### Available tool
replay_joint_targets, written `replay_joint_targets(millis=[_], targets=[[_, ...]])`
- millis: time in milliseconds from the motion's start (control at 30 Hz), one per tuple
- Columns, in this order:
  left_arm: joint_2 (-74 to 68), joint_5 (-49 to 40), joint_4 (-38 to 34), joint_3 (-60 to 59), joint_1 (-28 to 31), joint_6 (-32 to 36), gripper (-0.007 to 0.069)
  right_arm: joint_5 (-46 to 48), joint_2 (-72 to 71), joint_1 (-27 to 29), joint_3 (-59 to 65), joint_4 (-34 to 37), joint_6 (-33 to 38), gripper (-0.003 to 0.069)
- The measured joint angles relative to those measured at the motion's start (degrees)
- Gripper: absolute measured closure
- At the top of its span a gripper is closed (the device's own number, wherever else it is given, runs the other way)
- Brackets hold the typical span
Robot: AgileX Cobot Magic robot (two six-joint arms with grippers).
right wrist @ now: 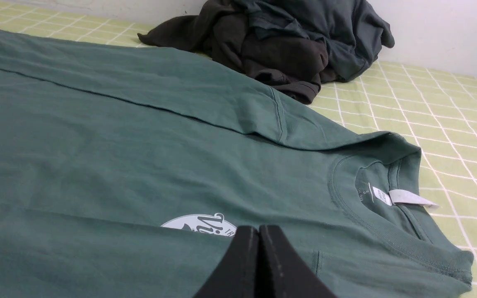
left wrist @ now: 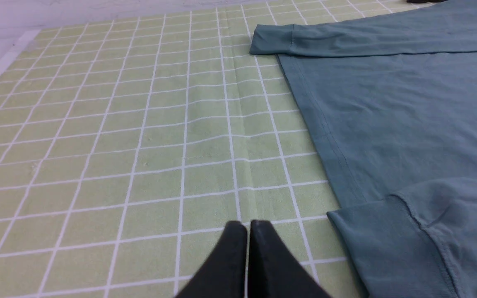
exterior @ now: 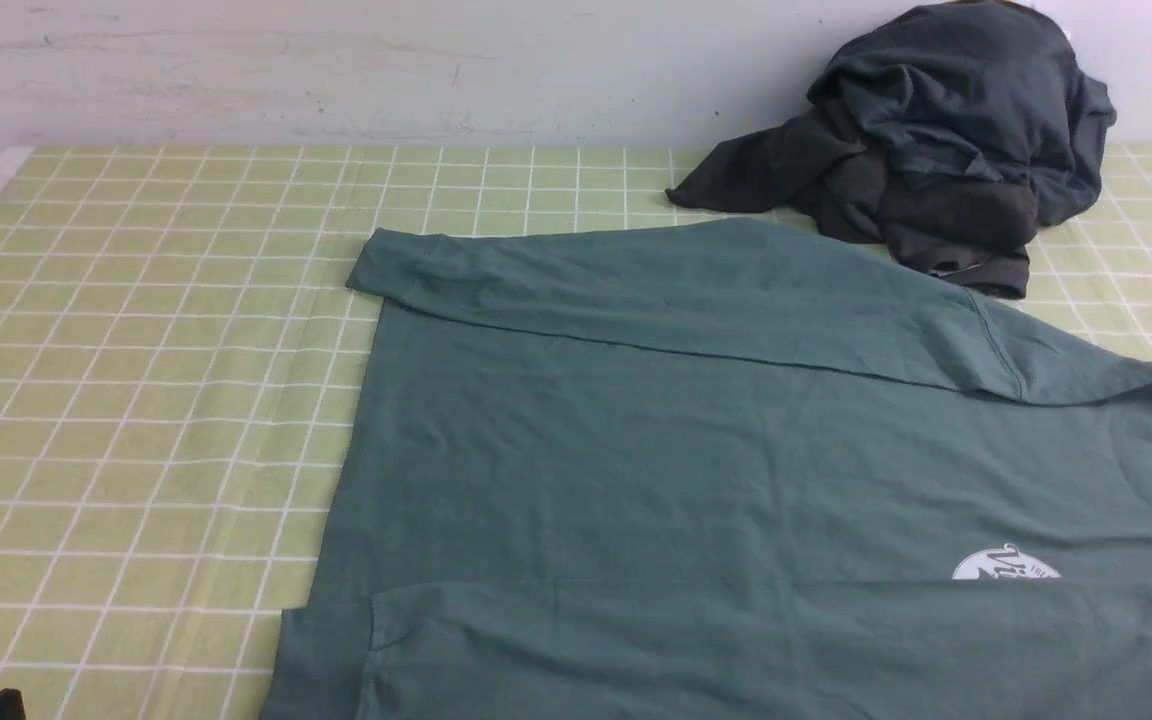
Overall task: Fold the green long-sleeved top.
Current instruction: Use the left arm to clamp the cuff farthest from it
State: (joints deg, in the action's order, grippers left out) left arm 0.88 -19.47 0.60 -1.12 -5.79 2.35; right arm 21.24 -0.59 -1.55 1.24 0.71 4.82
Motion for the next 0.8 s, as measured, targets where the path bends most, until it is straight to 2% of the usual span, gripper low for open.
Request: replay_joint_targets(millis=[800], targets=[[0.0, 0.0, 1.8, 0.0, 0.0, 0.1, 0.0627, 0.0, 0.0, 0.0, 0.0, 0.0, 0.0, 0.0673]])
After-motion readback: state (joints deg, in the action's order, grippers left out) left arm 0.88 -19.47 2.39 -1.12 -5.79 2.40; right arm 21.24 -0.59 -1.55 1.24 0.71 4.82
